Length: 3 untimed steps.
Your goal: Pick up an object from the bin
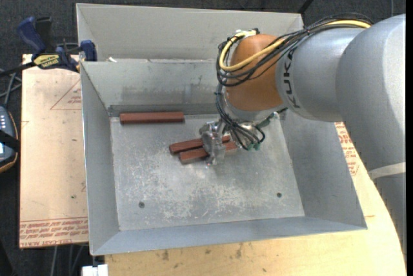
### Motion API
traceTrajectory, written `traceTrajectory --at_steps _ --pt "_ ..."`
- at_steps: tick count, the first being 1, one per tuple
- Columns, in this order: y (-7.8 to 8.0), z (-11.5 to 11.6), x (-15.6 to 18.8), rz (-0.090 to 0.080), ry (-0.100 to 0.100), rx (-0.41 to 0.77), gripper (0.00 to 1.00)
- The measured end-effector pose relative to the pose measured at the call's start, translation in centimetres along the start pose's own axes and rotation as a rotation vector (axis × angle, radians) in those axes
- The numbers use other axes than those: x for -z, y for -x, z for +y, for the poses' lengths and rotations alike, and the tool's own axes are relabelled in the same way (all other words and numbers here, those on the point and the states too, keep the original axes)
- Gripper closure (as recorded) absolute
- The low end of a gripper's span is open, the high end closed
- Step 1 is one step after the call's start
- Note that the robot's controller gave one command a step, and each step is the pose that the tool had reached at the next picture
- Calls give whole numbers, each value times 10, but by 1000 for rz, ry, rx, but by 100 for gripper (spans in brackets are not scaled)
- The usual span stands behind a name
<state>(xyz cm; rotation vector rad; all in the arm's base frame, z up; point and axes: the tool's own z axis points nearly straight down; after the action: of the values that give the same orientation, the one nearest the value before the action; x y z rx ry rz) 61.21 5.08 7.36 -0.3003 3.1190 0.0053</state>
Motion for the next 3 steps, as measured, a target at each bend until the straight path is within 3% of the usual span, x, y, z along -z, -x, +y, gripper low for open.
traceTrajectory --at_steps 1,2,3 --pt "2 9 39 10 -1 67 100" --pt "6 5 98 8 -1 68 100" --pt "-14 72 43 10 2 335 0"
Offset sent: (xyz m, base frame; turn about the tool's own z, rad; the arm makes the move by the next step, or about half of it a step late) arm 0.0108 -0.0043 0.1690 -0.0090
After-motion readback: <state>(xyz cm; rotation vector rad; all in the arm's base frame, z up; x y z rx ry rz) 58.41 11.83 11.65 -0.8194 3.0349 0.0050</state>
